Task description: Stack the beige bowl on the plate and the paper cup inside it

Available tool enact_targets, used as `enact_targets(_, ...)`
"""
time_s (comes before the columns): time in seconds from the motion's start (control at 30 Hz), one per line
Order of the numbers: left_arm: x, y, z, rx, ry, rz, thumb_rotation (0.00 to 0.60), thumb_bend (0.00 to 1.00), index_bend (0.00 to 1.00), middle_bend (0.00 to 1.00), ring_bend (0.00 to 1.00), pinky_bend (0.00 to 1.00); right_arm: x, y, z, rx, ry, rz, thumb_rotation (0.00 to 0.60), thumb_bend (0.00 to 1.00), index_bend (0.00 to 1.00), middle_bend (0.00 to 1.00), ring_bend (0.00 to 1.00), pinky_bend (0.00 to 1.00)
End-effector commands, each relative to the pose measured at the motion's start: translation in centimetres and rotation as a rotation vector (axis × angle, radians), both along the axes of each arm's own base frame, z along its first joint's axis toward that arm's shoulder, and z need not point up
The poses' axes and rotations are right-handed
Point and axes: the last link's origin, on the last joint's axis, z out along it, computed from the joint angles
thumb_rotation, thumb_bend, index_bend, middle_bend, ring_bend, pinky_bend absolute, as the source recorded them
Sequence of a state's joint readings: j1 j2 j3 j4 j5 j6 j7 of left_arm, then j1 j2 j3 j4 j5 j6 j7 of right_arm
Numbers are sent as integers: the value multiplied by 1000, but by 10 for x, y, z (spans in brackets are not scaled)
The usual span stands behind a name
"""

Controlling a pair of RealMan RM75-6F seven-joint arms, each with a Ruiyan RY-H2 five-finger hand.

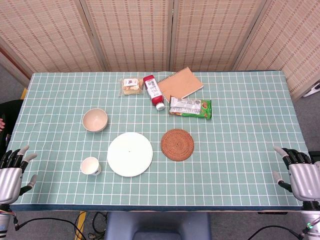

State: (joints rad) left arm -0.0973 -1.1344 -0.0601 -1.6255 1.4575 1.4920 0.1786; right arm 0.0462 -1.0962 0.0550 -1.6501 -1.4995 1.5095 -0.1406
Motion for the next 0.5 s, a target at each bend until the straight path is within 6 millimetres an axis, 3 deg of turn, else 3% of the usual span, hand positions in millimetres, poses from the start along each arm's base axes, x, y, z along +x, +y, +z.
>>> enact_targets(0.03,0,0,0,0,1,0,600,326,236,96,109,76,0,0,0,-2,-2,0,600,263,196,241,197,240)
enact_targets(0.5,3,9,1,-21,-6,-45,600,327,238,96,110,76,2,1,4,-21,-4,21,600,263,196,241,198,240)
